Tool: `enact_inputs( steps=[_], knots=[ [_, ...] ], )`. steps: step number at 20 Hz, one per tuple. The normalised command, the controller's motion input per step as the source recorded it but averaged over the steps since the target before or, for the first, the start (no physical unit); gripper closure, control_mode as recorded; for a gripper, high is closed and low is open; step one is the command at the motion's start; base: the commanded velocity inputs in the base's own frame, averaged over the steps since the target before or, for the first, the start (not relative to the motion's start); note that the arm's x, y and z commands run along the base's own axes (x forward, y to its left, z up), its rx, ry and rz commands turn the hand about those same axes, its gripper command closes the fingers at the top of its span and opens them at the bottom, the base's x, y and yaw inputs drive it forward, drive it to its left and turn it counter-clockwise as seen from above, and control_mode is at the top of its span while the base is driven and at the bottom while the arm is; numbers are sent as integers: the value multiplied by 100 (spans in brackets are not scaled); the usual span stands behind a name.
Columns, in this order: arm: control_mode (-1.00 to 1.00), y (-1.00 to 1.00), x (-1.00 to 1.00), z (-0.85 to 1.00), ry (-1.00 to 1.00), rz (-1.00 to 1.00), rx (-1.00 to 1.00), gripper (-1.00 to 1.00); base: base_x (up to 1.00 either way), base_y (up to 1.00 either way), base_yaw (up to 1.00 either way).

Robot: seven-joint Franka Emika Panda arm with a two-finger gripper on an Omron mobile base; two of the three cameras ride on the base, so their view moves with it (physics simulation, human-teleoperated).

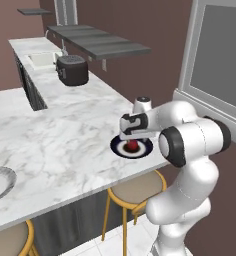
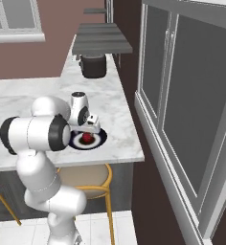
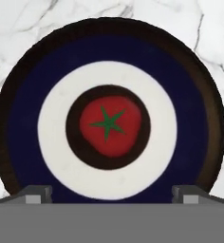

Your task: Transport the chicken drumstick and tomato to the fridge. Place the chicken drumstick on the rack containing meat and place the tomato on the rack containing the vegetable, ensuring meats and vegetables are on different racks.

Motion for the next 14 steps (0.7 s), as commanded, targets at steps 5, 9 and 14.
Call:
enact_inputs(
  steps=[5,9,14],
  knots=[
    [-100,5,13,-18,5,0,0,-100,0,0,0],
    [-100,0,39,-30,9,0,0,-100,0,0,0],
    [-100,0,40,-24,9,0,0,-100,0,0,0]
  ],
)
